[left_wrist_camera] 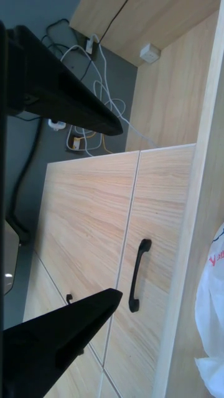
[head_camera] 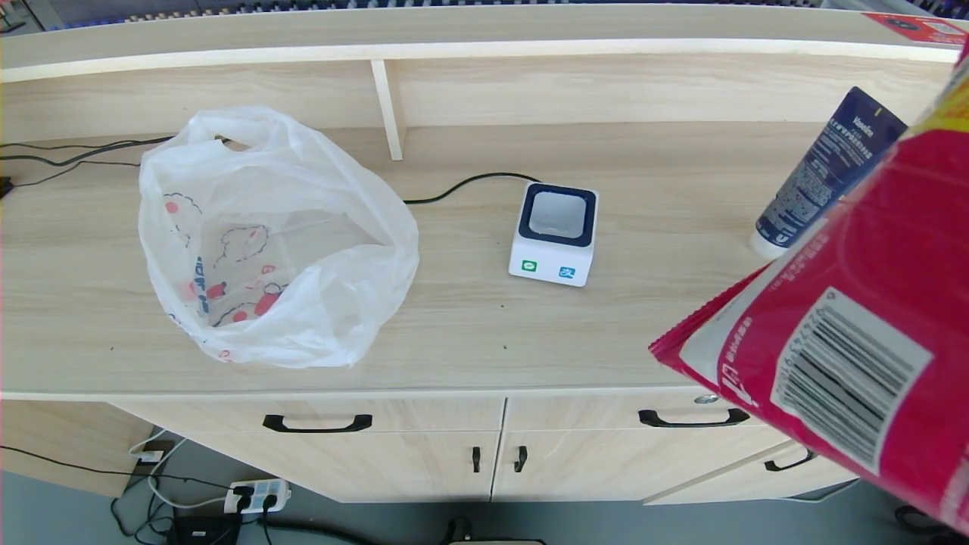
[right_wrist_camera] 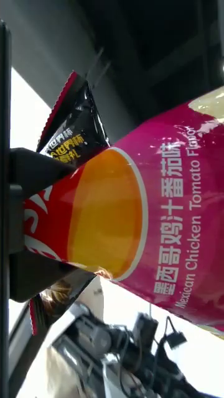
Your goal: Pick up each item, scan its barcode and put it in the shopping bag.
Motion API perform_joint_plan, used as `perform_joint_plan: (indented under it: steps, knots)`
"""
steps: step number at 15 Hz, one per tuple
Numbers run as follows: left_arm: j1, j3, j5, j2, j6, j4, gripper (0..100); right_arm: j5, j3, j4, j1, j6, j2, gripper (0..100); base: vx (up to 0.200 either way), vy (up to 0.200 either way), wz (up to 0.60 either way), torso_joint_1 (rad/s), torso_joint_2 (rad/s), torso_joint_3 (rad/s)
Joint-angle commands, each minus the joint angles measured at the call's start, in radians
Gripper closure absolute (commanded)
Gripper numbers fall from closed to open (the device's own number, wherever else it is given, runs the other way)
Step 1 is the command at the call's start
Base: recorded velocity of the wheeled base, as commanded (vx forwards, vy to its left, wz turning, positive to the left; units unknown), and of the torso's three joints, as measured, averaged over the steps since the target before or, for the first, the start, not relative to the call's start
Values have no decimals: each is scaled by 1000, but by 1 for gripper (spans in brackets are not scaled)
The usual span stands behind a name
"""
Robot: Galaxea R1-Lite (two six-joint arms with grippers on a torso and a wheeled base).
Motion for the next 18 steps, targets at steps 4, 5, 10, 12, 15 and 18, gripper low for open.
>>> perform_joint_plan:
  steps: [4, 5, 10, 12, 15, 18]
  knots:
    - [1, 0, 0, 0, 0, 0, 0, 19, 41, 77, -178, -925, 155, 100, 0, 0, 0, 0, 0, 0]
    - [1, 0, 0, 0, 0, 0, 0, -4, 2, 89, -201, -1050, 198, 100, 0, 0, 0, 0, 0, 0]
    - [1, 0, 0, 0, 0, 0, 0, -215, -208, 344, -273, -1581, 295, 100, 0, 0, 0, 0, 0, 0]
    - [1, 0, 0, 0, 0, 0, 0, -301, -324, 429, -235, -1719, 306, 100, 0, 0, 0, 0, 0, 0]
    - [1, 0, 0, 0, 0, 0, 0, -518, -455, 652, -31, -1764, 310, 100, 0, 0, 0, 0, 0, 0]
    - [1, 0, 0, 0, 0, 0, 0, -787, -666, 1002, 87, -1790, 329, 100, 0, 0, 0, 0, 0, 0]
